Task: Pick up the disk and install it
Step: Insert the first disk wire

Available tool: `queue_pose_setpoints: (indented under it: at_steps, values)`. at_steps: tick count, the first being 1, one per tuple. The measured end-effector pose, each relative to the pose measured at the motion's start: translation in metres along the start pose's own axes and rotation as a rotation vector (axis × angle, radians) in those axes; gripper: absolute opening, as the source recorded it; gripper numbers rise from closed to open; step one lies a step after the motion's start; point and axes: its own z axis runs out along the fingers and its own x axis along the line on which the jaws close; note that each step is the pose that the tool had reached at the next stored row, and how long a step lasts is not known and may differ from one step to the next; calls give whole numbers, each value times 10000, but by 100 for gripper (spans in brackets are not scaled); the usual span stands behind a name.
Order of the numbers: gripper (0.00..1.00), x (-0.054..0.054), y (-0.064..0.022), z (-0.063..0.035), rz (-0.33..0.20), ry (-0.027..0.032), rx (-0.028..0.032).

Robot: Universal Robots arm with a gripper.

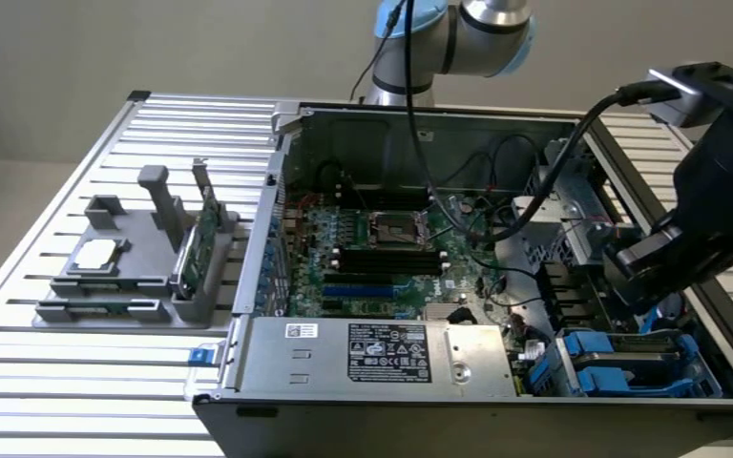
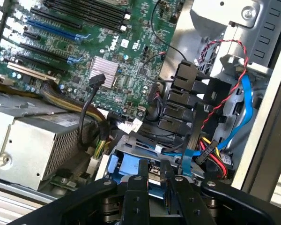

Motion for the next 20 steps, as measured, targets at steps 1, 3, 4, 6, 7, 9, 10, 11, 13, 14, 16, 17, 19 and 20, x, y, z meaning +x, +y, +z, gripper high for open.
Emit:
queue_pose_setpoints:
  at_steps: [1,3,4,6,7,9,10,11,13,14,16,17,19,20]
  values:
    - [25,0,0,0,185,-9,1]
    - [25,0,0,0,544,-24,5]
    - [25,0,0,0,724,-32,6]
    - [25,0,0,2,1083,-49,7]
    - [25,0,0,2,1263,-57,9]
    - [25,0,0,2,1634,-73,13]
    - [25,0,0,3,1812,-82,14]
    - [25,0,0,4,1993,-90,15]
    - [25,0,0,5,2352,-106,18]
    - [25,0,0,6,2532,-114,18]
    - [25,0,0,7,2908,-131,21]
    - [25,0,0,8,3086,-139,22]
    - [25,0,0,9,3446,-156,23]
    - [25,0,0,10,3626,-164,25]
